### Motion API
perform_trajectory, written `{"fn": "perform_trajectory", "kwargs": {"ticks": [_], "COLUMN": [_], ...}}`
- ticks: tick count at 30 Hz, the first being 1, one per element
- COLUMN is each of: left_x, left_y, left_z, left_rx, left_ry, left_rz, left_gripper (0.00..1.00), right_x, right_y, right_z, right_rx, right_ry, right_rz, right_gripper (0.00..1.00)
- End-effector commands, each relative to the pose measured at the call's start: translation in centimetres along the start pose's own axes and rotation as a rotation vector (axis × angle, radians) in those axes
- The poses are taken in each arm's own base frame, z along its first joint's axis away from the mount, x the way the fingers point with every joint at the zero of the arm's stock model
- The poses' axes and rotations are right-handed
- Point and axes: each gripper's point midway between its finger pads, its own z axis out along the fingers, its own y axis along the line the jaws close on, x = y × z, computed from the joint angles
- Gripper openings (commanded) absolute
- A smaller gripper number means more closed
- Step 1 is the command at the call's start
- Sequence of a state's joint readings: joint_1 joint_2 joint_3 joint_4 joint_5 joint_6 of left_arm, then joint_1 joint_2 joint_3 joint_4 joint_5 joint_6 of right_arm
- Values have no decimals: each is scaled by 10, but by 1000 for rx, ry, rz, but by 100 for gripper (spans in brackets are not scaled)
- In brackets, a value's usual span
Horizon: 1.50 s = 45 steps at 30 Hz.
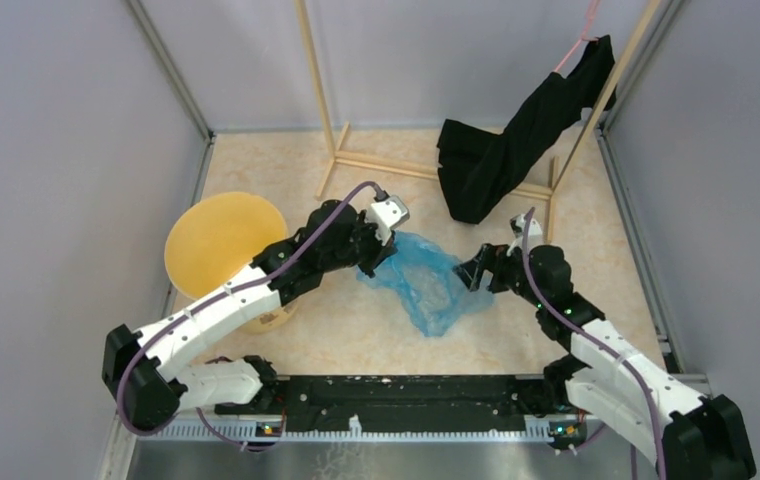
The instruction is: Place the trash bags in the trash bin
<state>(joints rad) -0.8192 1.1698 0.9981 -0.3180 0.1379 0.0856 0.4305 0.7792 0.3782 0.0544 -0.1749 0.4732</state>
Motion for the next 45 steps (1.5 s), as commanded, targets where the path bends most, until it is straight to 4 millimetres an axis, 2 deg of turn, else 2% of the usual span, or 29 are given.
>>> {"fn": "perform_trajectory", "kwargs": {"ticks": [1, 7, 14, 21, 23, 25, 26, 27, 28, 29, 31, 32, 33, 35, 38, 41, 45], "left_x": [-35, -26, -23, -24, -24, -24, -24, -25, -26, -30, -33, -34, -33, -28, -17, -8, 19], "left_y": [-3, -9, -15, -18, -18, -17, -17, -17, -16, -12, -7, -3, 1, 0, -17, -43, -69], "left_z": [-12, -12, -8, -11, -11, -12, -12, -12, -12, -12, -16, -20, -23, -31, -42, -57, -68], "left_rx": [14, 42, 82, 97, 93, 90, 90, 87, 79, 53, 10, -26, -63, -93, -44, 66, 176], "left_ry": [-155, -150, -131, -141, -141, -141, -142, -142, -143, -145, -125, -112, -97, -69, -25, -5, 15], "left_rz": [56, 43, 43, 44, 43, 41, 37, 31, 17, -11, -93, -155, -227, -370, -507, -605, -733], "left_gripper": [0, 0, 0, 0, 0, 0, 0, 0, 8, 26, 73, 91, 98, 99, 99, 99, 99], "right_x": [0, 13, 1, 9, 9, 8, 5, 1, -6, -12, -26, -31, -32, -30, -30, -38, -41], "right_y": [2, 5, 47, 83, 88, 94, 97, 98, 98, 96, 91, 86, 80, 71, 58, 60, 63], "right_z": [8, 7, 0, 19, 23, 23, 21, 20, 19, 17, 12, 7, 4, -2, -9, -14, -7], "right_rx": [-73, -143, -346, -503, -519, -548, -556, -551, -527, -494, -411, -368, -325, -257, -161, -154, -136], "right_ry": [-65, -59, -141, -86, -73, -77, -94, -108, -124, -133, -164, -176, -173, -163, -154, -168, -140], "right_rz": [-89, -181, -314, -436, -434, -418, -389, -355, -313, -258, -116, -38, 36, 144, 270, 326, 360], "right_gripper": [92, 92, 91, 87, 80, 67, 56, 29, 13, 2, 0, 0, 0, 0, 0, 0, 0]}}
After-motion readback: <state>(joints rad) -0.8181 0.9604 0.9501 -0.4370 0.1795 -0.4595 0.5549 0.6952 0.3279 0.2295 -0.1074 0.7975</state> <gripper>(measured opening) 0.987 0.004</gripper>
